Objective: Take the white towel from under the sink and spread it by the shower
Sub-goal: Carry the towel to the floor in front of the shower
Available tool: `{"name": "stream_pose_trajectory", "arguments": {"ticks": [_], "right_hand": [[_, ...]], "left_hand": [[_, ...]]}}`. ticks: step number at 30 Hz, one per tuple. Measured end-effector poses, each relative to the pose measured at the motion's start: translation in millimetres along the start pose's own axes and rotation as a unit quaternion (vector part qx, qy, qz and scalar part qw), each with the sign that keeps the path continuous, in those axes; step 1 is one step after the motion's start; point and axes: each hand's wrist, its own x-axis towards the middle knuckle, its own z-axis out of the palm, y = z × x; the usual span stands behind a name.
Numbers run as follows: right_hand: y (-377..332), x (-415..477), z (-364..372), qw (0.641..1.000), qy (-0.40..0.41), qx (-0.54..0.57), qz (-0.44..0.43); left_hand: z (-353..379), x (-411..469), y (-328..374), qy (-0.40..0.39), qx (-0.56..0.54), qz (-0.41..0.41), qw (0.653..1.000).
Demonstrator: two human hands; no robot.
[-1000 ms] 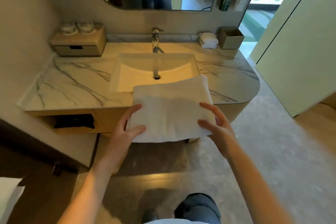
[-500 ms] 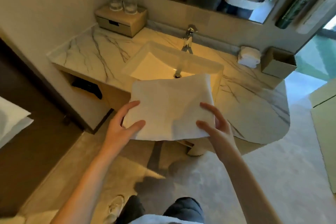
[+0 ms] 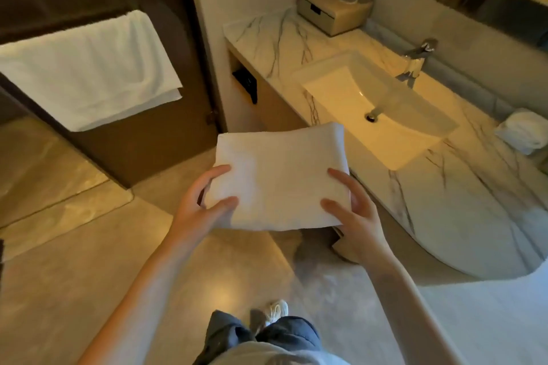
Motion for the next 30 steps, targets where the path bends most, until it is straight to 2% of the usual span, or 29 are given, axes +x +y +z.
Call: {"name": "stream_pose_trajectory", "arguments": {"ticks": [7, 18, 25, 30], "right_hand": [[25, -87, 22, 0.996, -0.082, -0.03, -0.01], [66, -286, 38, 0.98, -0.19, -0.053, 0.004], [72, -339, 50, 0.959, -0.276, -0.055, 0.022], [78, -355, 49, 0.933, -0.354, -0.058, 0.042]], "left_hand": [[-31, -134, -29, 0.081, 0.009, 0.015, 0.997], [-52, -395, -78, 0.176, 0.033, 0.016, 0.984], [-34, -500, -77, 0.294, 0.026, 0.016, 0.955], [2, -561, -72, 0.37, 0.024, -0.023, 0.928]]}}
